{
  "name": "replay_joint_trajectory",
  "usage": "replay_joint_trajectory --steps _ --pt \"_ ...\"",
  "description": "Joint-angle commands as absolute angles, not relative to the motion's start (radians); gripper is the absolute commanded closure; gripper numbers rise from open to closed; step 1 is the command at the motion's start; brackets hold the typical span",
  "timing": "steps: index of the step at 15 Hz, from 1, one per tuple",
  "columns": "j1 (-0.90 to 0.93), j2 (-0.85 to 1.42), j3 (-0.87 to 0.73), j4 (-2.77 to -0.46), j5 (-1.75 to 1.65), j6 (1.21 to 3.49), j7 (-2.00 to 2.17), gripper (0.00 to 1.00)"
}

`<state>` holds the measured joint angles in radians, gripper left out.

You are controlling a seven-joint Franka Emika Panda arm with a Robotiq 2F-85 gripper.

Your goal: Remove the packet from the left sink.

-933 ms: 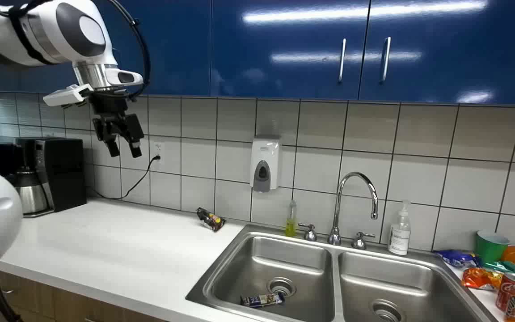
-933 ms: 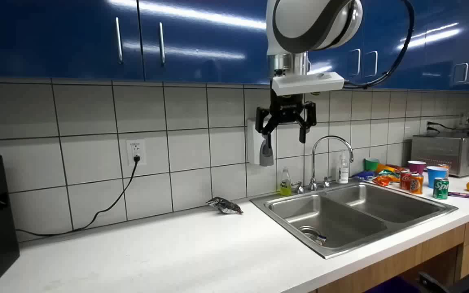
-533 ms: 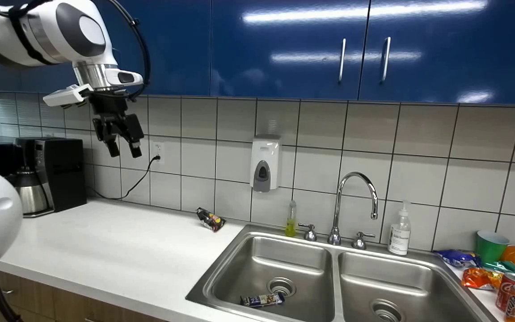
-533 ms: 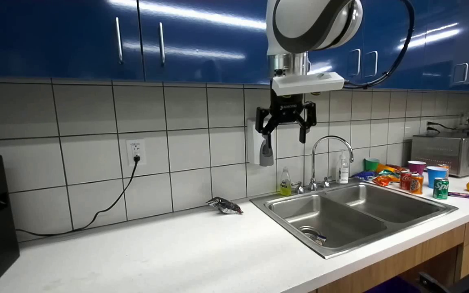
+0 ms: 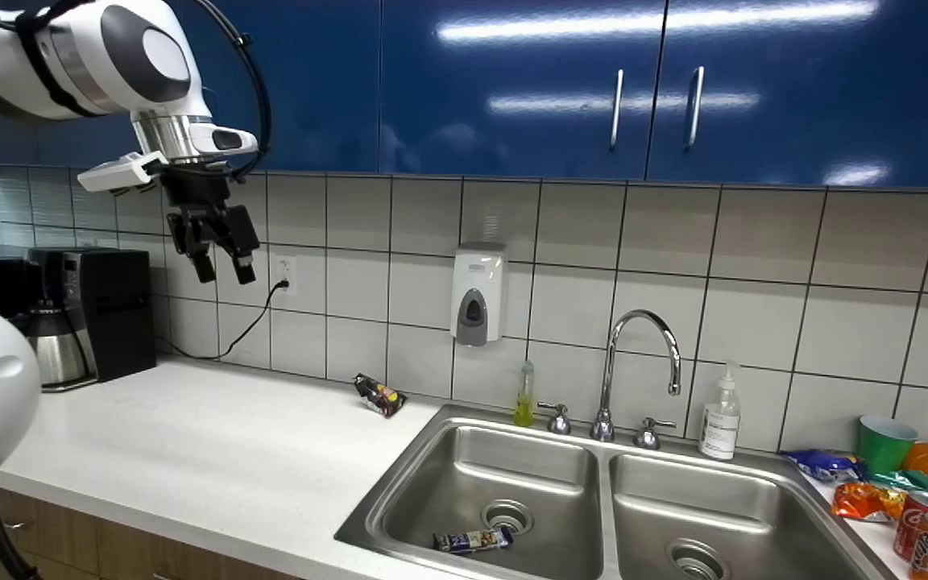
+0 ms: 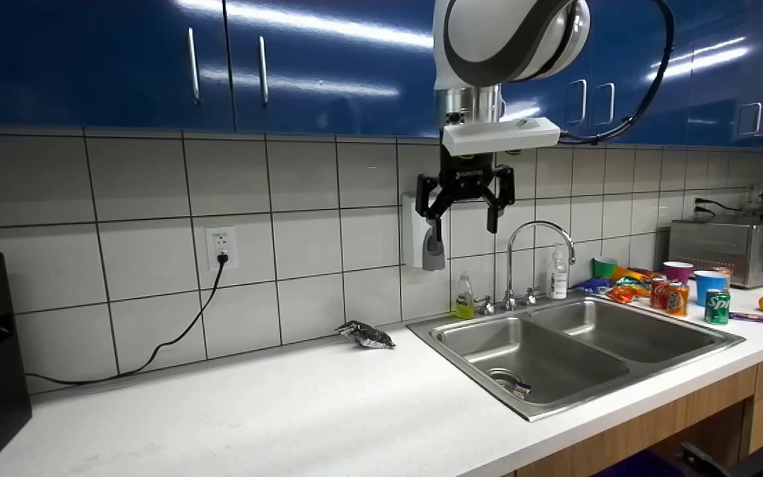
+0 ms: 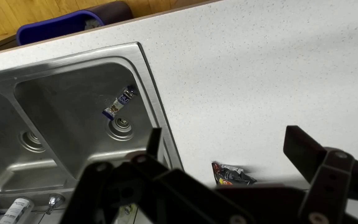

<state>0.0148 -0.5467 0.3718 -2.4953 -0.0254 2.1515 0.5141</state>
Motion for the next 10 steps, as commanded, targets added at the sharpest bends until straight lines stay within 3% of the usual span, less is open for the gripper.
replay_joint_trajectory --steps 1,10 --pt "0.032 -0.529 0.354 -2.495 -0.044 2.163 0.530 0.00" --pt "-0.014 -0.397 0.281 -2.539 -0.080 2.304 0.551 0.00"
